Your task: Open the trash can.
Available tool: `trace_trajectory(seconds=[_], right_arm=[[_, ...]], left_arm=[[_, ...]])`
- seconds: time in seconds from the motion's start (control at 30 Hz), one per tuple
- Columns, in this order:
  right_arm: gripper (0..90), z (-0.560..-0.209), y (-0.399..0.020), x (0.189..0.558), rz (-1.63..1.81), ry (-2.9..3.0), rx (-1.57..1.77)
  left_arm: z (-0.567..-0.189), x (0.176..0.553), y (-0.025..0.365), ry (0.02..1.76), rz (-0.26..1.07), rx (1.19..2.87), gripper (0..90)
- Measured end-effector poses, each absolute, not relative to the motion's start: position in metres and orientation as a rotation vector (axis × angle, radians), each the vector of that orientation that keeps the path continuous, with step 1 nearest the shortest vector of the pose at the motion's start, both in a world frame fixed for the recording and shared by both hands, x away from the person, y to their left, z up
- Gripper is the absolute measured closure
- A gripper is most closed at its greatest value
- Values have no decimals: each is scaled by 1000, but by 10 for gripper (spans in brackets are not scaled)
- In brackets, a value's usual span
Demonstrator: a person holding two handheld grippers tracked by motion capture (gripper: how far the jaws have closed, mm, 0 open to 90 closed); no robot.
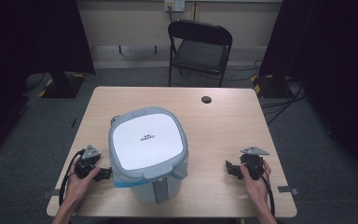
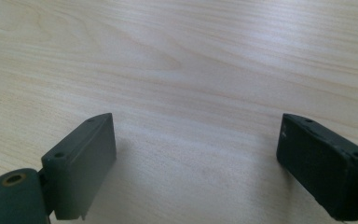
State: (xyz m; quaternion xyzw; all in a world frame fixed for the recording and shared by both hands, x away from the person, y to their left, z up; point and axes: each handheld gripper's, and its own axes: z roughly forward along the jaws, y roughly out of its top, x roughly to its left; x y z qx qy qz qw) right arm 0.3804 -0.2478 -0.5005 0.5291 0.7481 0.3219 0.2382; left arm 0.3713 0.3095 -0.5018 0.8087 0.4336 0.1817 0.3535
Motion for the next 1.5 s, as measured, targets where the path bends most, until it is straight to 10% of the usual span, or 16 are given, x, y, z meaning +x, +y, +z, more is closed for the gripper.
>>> trace_trajectory(seconds=[1.27,1.5], right_arm=[[150,-462,-119,377,1179,2364,1099],[270,-462,-131,386,1208,2304,1163]], left_arm=[[-480,314,267,849,223,2022,226],[-480,318,241,818,210,2053,168]])
